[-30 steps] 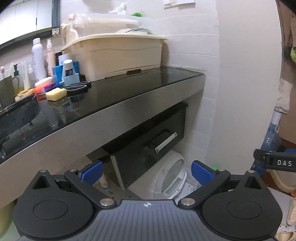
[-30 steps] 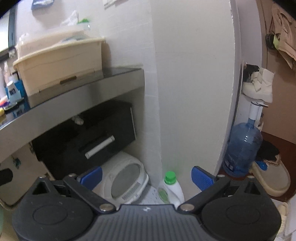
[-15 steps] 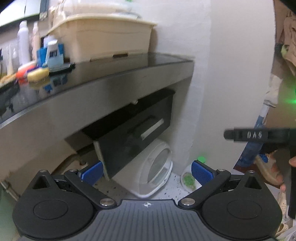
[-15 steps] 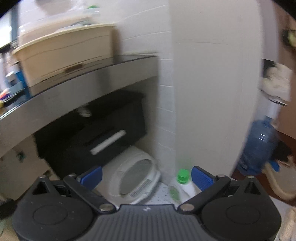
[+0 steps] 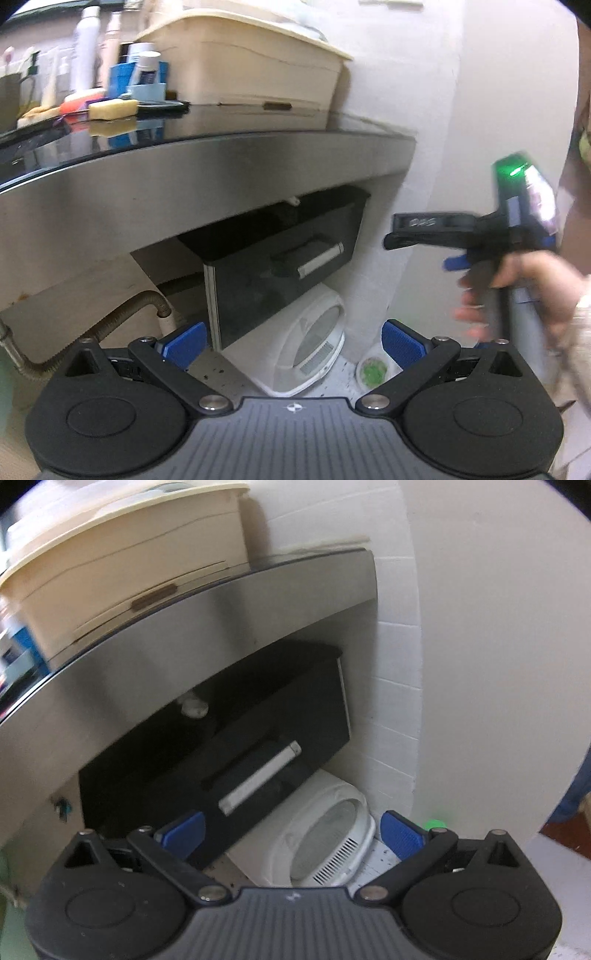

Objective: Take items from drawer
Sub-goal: 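Move the right tool down toward the black drawer front, then hook the right tool on the drawer handle and pull the drawer open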

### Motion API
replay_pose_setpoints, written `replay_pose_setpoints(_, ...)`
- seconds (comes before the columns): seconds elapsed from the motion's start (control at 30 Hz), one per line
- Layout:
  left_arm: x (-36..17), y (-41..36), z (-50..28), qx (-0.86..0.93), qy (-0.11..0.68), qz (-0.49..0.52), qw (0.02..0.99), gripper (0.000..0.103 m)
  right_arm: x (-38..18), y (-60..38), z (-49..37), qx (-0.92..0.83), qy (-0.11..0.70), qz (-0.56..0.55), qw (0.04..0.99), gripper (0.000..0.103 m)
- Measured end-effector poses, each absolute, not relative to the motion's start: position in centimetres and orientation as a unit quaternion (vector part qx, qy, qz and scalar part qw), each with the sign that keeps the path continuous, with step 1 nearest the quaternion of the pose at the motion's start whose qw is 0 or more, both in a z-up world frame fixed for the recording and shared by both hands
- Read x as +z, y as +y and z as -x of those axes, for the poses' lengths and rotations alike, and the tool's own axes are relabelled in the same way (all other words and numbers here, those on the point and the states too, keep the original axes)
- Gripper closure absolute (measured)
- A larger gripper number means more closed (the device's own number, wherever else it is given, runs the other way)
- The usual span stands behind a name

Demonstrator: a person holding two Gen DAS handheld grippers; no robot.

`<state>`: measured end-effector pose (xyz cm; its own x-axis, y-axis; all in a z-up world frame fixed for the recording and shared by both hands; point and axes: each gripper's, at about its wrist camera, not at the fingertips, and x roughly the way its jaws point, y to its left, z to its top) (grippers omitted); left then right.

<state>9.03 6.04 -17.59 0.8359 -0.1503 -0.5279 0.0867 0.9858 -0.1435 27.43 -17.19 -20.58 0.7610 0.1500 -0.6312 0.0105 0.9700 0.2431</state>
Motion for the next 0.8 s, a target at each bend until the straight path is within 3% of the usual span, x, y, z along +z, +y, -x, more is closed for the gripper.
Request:
replay_pose_setpoints(0.37, -15.7, 7.2, -7.9, -0.056, 0.254, 0.034, 0.965, 0.000, -25.1, -15.0, -36.6, 0.020, 0.394, -0.126, 0.910, 0.002)
replay_pose_setpoints(0.47, -15.3, 7.5, -7.4, -0.042, 0.242, 0.019, 0.969, 0.000, -26.5, -14.7, -38.2, 0.023, 0.404, -0.168, 0.899, 0.013)
replay_pose_setpoints(0.8, -13.9, 9.3, -7.1, -0.034, 0.226, 0.016, 0.973, 0.000, -30.1, -12.8, -42.2, -0.002, 0.433, -0.249, 0.866, 0.020)
